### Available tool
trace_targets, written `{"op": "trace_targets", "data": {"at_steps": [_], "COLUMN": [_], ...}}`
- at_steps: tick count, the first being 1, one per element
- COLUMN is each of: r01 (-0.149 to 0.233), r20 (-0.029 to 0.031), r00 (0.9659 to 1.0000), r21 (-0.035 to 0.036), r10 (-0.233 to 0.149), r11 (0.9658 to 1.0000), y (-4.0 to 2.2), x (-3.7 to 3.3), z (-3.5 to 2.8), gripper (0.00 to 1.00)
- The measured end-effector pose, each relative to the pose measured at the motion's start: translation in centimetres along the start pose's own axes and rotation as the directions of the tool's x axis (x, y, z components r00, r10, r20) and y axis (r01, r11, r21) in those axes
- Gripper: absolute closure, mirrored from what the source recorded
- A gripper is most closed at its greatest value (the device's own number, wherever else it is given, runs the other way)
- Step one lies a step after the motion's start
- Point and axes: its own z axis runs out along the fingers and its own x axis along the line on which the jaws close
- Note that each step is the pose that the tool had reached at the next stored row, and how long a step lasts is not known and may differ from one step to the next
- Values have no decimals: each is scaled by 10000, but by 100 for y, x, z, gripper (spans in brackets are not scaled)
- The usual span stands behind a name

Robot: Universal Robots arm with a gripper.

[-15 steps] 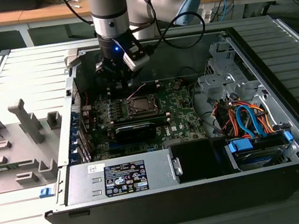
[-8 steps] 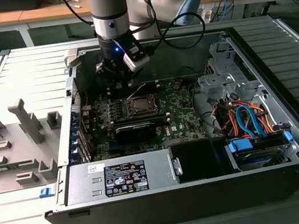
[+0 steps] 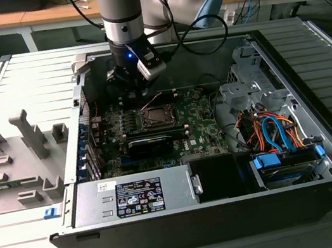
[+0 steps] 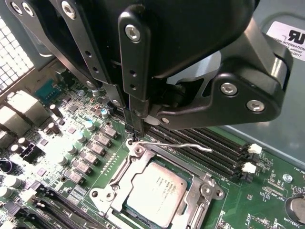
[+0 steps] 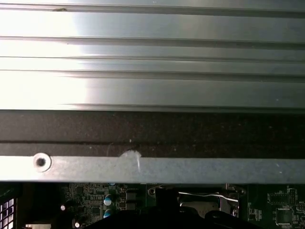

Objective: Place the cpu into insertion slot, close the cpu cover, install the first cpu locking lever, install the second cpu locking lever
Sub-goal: 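Install the first cpu locking lever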

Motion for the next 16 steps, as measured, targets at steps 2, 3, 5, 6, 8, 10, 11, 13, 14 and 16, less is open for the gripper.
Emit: {"op": "trace_targets", "data": {"at_steps": [2, 3, 5, 6, 8, 10, 11, 13, 14, 16], "r01": [0, 0, 0, 0, 0, 0, 0, 0, 0, 0], "r20": [0, 0, 1, 0, 0, 0, -1, -1, -1, 0], "r00": [10000, 10000, 10000, 10000, 10000, 10000, 10000, 10000, 10000, 10000], "r21": [1, 1, 0, 0, 0, 0, 1, 1, 1, 0], "r10": [0, 0, 0, 0, 0, 0, 0, 0, 0, 0], "r11": [10000, 10000, 10000, 10000, 10000, 10000, 10000, 10000, 10000, 10000], "y": [0, 0, 0, 0, 0, 0, 0, 0, 0, 0], "x": [0, 0, 0, 0, -1, -1, -1, -1, -1, -2], "z": [4, 6, 12, 16, 20, 25, 28, 31, 32, 38], "gripper": [89, 89, 89, 89, 89, 89, 89, 89, 89, 89]}}
